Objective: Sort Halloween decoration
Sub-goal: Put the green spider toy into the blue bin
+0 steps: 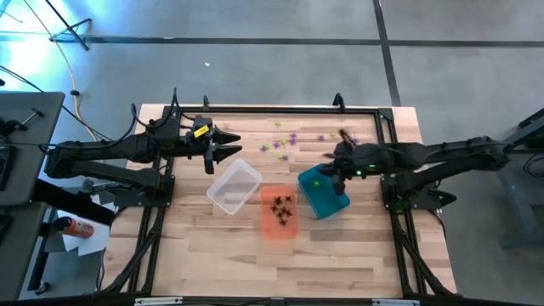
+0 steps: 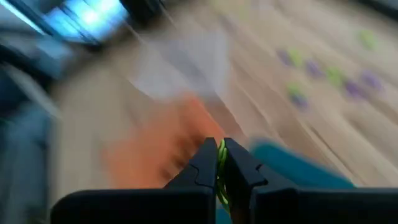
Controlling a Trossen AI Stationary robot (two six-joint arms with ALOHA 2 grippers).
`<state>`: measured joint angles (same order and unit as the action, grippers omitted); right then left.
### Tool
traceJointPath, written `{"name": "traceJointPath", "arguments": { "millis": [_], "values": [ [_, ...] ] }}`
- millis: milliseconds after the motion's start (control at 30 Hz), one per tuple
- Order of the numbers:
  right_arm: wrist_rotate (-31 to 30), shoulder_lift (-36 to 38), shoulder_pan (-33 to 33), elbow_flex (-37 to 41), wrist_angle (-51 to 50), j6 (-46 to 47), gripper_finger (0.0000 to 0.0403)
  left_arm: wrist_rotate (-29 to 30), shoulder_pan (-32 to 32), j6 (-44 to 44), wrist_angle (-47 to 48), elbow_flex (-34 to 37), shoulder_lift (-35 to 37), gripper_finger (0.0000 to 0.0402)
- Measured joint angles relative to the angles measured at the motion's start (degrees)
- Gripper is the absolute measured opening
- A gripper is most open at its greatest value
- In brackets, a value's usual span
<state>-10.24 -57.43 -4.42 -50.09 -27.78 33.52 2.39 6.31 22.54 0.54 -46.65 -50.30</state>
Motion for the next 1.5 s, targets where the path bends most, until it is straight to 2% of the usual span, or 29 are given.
{"name": "traceJointPath", "arguments": {
  "millis": [100, 200, 433, 667, 767, 1233, 1333, 1500],
  "values": [
    [0.15, -5.88, 1.77, -3.56, -12.16, 2.28, 0.0004, -0.01, 0.0, 0.01, 0.07, 0.0, 0.0, 0.0188],
    [2.37, -11.56, 3.39, -4.11, -17.37, 5.73, 0.0004, -0.02, 0.0, -0.04, 0.26, 0.0, 0.0, 0.0188],
    [5.67, -24.38, 5.63, -1.18, -16.11, 19.21, 0.0004, -0.02, 0.0, -0.06, 1.51, 0.0, 0.0, 0.0188],
    [11.31, -34.05, 6.07, -1.15, -6.0, 20.78, 0.0004, -0.02, 0.0, -0.09, 1.51, 0.0, 0.0, 0.0188],
    [12.46, -37.17, 6.05, -1.15, -5.47, 22.81, 0.0004, -0.04, 0.0, -0.08, 1.51, 0.0, 0.0, 0.0188],
    [13.11, -38.81, 6.07, -1.22, -6.26, 23.06, 0.0012, -0.04, 0.0, -0.1, 1.53, 0.0, 0.0, 0.0188],
    [12.44, -38.68, 6.07, -1.22, -6.24, 23.54, 0.0037, -0.04, 0.0, -0.1, 1.56, 0.0, 0.0, 0.0188],
    [12.69, -38.61, 6.05, -2.94, -7.62, 23.93, 0.0109, -0.04, 0.0, -0.1, 1.62, 0.0, 0.0, 0.0188]
  ]
}}
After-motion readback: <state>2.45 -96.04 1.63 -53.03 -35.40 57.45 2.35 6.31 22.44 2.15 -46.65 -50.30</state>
